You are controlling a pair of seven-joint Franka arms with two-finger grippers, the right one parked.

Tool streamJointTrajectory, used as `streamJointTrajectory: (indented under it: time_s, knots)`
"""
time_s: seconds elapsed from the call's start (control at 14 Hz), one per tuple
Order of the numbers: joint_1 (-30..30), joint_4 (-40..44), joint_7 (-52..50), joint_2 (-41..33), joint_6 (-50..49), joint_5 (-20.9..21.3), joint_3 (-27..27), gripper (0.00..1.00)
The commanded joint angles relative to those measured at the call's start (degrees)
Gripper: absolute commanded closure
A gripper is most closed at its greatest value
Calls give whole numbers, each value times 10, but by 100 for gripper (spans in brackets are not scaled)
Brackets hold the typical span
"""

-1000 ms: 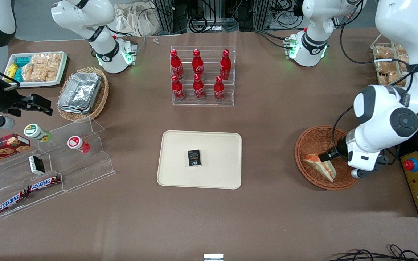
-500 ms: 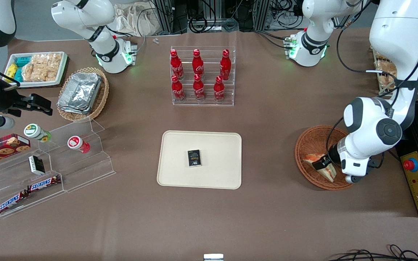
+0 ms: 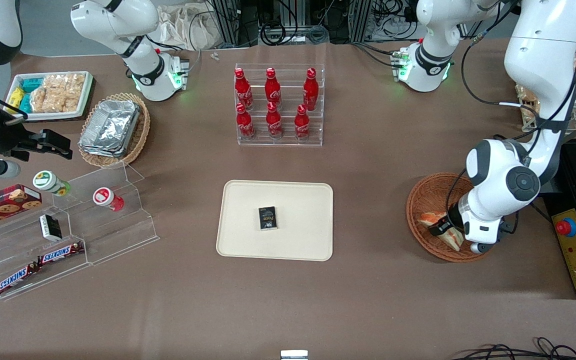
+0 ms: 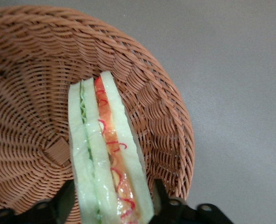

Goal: Place sandwich from basket to tray
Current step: 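Close the left gripper on the sandwich wedge, then lift the sandwich out of the basket with the left gripper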

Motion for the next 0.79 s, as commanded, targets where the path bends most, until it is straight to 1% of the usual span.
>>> streamJointTrajectory:
  time_s: [0.0, 0.07, 0.14, 0.36, 0.43, 0.57, 0.71]
  knots:
    - [2, -11, -12, -51, -59, 20, -1, 87]
    - [3, -3, -16, -66, -81, 19, -2, 98]
    - [3, 5, -20, -84, -112, 13, -3, 100]
    - [-2, 38, -17, -155, -231, 5, -5, 100]
    - [-3, 60, -10, -169, -272, -9, -14, 100]
    - [-3, 116, -12, -166, -355, -12, -45, 100]
    - [-4, 149, -9, -163, -401, -10, -69, 100]
